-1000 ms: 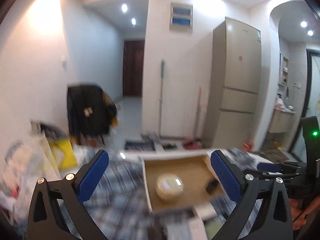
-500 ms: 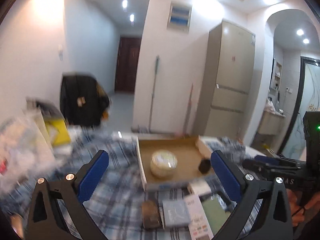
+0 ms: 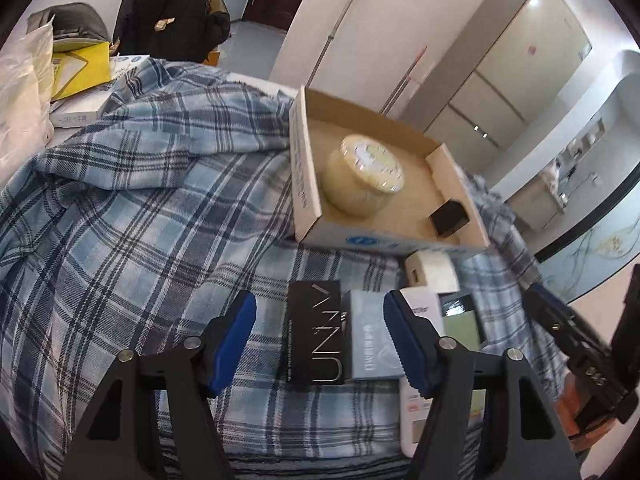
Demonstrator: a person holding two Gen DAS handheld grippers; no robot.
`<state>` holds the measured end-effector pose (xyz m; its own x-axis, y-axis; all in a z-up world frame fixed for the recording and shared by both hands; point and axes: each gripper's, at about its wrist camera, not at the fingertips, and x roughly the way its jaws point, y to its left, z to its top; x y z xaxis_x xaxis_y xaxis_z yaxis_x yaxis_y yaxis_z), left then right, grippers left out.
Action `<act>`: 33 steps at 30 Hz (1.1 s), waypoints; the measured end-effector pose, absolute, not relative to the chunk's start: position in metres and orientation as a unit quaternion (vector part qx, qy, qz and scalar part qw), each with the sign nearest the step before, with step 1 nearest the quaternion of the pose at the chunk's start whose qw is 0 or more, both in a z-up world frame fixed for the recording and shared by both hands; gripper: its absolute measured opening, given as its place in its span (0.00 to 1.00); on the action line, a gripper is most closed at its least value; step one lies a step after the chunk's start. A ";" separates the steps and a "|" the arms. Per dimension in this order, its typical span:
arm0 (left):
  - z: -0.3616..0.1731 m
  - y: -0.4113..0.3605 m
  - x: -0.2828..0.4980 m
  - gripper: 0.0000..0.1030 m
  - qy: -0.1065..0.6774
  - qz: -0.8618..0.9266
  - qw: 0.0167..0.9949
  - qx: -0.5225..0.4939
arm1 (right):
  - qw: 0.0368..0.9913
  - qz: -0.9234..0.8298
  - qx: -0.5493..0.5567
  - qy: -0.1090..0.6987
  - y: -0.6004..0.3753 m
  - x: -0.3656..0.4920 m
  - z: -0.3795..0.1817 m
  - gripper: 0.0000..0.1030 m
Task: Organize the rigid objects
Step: 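Lower the left gripper onto the black UNNY box and close on it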
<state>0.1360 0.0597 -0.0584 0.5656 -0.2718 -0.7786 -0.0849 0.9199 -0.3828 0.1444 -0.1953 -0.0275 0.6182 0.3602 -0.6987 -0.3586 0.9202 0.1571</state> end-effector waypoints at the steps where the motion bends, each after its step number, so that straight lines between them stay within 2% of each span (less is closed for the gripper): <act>1: -0.061 0.059 0.137 0.60 0.469 -0.051 0.862 -0.188 | 0.898 0.202 -0.001 0.391 -0.195 0.144 -0.028 0.54; 8: -0.080 0.055 0.147 0.48 0.496 -0.039 0.851 -0.168 | 0.901 0.200 -0.008 0.384 -0.196 0.141 -0.025 0.54; 10: -0.082 0.052 0.147 0.38 0.499 -0.043 0.850 -0.164 | 0.901 0.201 -0.009 0.385 -0.197 0.141 -0.025 0.54; 33: -0.082 0.012 0.140 0.39 0.494 -0.028 0.869 -0.022 | 0.899 0.191 -0.015 0.395 -0.199 0.146 -0.032 0.54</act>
